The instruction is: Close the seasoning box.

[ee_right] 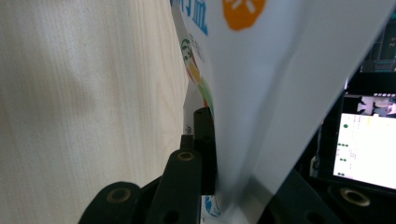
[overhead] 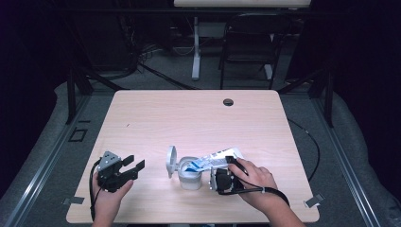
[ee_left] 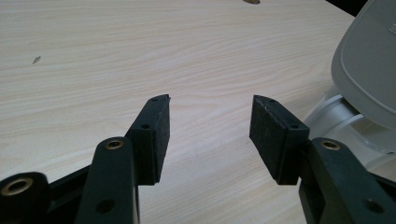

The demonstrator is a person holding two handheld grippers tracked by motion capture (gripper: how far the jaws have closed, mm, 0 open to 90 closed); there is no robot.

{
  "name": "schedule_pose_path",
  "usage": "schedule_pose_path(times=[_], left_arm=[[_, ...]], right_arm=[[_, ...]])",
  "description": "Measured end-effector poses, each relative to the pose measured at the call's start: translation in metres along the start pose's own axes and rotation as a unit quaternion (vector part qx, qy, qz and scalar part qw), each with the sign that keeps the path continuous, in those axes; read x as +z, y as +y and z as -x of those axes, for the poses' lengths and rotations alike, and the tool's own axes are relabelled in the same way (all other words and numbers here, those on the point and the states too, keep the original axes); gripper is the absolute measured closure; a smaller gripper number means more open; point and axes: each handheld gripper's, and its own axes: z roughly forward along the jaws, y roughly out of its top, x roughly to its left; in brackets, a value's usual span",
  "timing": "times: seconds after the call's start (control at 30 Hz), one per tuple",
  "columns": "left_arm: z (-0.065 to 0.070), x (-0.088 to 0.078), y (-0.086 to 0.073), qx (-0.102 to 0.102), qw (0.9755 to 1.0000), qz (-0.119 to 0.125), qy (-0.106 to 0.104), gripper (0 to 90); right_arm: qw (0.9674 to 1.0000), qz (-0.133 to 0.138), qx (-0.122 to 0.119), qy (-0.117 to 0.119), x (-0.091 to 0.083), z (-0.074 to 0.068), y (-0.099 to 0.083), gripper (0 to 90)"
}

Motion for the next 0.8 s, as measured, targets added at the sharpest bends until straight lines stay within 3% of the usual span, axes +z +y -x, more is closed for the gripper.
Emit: schedule_pose_path(times=[0.07, 0.2, 0.5, 0.8], left_arm=[[0.000, 0.000, 0.000, 0.000, 1.0000, 0.000, 0.001, 48.5], [0.001, 0.000, 0.000, 0.000, 1.0000, -0.001, 0.001, 48.5], [0.001, 0.001, 0.000, 0.000, 1.0000, -0.002, 0.000, 48.4], [0.000, 0.001, -0.001, 0.000, 1.0000, -0.002, 0.000, 48.4]], right_arm=[[0.9999, -0.004, 0.009, 0.005, -0.001, 0.001, -0.001, 85.9], [0.9986, 0.006, 0.049, 0.021, 0.000, 0.002, -0.004, 86.0], [0.9956, 0.020, 0.084, 0.035, 0.001, 0.001, -0.007, 86.2], [0.9875, 0.036, 0.148, 0.041, 0.002, 0.001, -0.012, 86.4]])
